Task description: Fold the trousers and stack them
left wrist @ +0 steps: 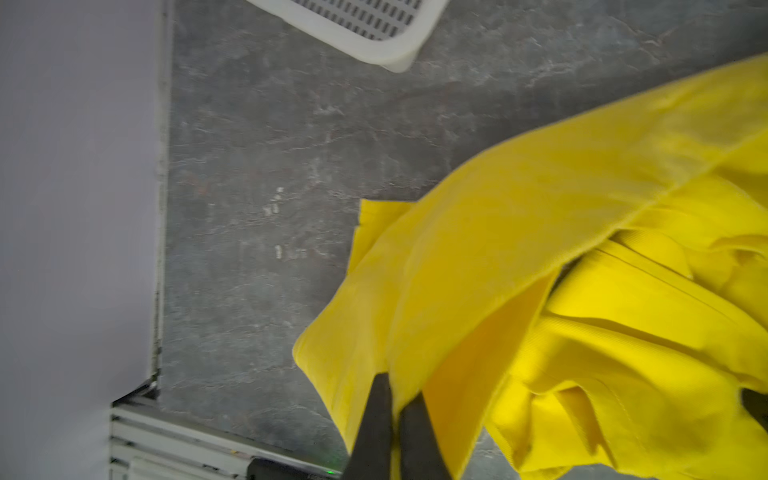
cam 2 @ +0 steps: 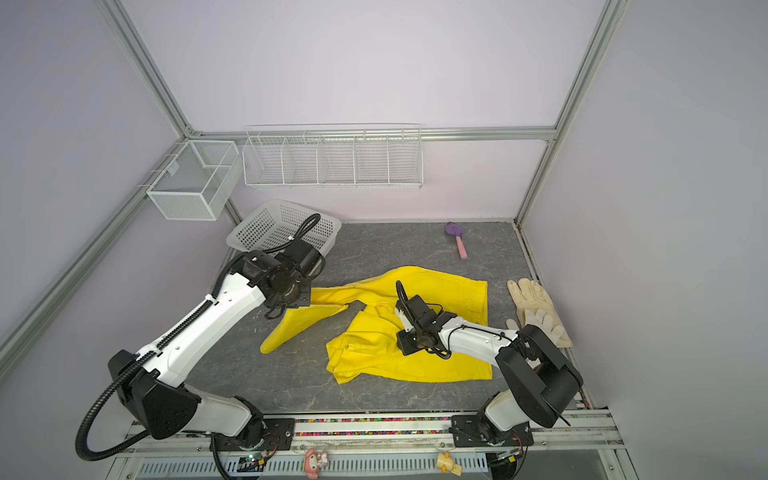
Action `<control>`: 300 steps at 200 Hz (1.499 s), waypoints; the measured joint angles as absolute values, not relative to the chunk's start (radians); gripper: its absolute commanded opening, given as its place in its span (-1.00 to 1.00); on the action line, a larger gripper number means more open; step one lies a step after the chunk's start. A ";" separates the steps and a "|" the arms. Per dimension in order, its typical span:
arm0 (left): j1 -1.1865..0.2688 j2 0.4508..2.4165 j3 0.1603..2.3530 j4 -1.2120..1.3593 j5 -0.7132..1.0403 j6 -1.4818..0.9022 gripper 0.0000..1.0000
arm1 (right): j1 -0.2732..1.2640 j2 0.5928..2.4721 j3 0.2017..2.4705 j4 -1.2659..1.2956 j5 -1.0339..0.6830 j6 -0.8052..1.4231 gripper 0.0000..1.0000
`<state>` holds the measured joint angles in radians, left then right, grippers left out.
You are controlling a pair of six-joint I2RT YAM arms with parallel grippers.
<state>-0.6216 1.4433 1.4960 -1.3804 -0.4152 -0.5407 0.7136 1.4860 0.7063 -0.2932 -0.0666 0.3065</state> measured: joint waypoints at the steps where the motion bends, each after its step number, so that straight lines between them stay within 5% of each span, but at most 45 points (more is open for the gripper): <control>1: -0.621 1.443 1.498 -1.383 -0.418 -0.540 -1.00 | 0.713 1.485 0.706 -0.296 -0.065 0.306 -0.35; 46: -0.553 1.444 1.517 -1.478 -0.577 -0.459 -1.00 | 0.678 1.401 0.706 -0.459 -0.020 0.326 -0.43; 109: -0.465 1.600 1.370 -1.208 -0.705 -0.297 -0.95 | 0.653 1.305 0.704 -0.596 0.007 0.325 -0.44; 127: -0.461 1.697 1.370 -1.145 -0.771 -0.271 -0.76 | 0.651 1.289 0.704 -0.611 0.002 0.317 -0.42; 151: -0.455 1.816 1.378 -1.116 -0.826 -0.250 -0.17 | 0.651 1.288 0.704 -0.618 -0.012 0.306 -0.38; 168: -0.451 1.850 1.398 -1.131 -0.829 -0.249 0.04 | 0.651 1.287 0.704 -0.619 -0.029 0.297 -0.28; 214: -0.463 1.711 1.456 -1.199 -0.601 -0.347 0.36 | 0.649 1.253 0.716 -0.624 -0.094 0.265 -0.04; 259: -0.649 1.470 1.361 -1.177 -0.342 -0.550 0.37 | 0.642 1.239 0.737 -0.593 -0.157 0.245 0.01; 300: -0.789 1.525 1.193 -1.038 -0.194 -0.716 0.30 | 0.633 1.243 0.743 -0.566 -0.209 0.213 0.36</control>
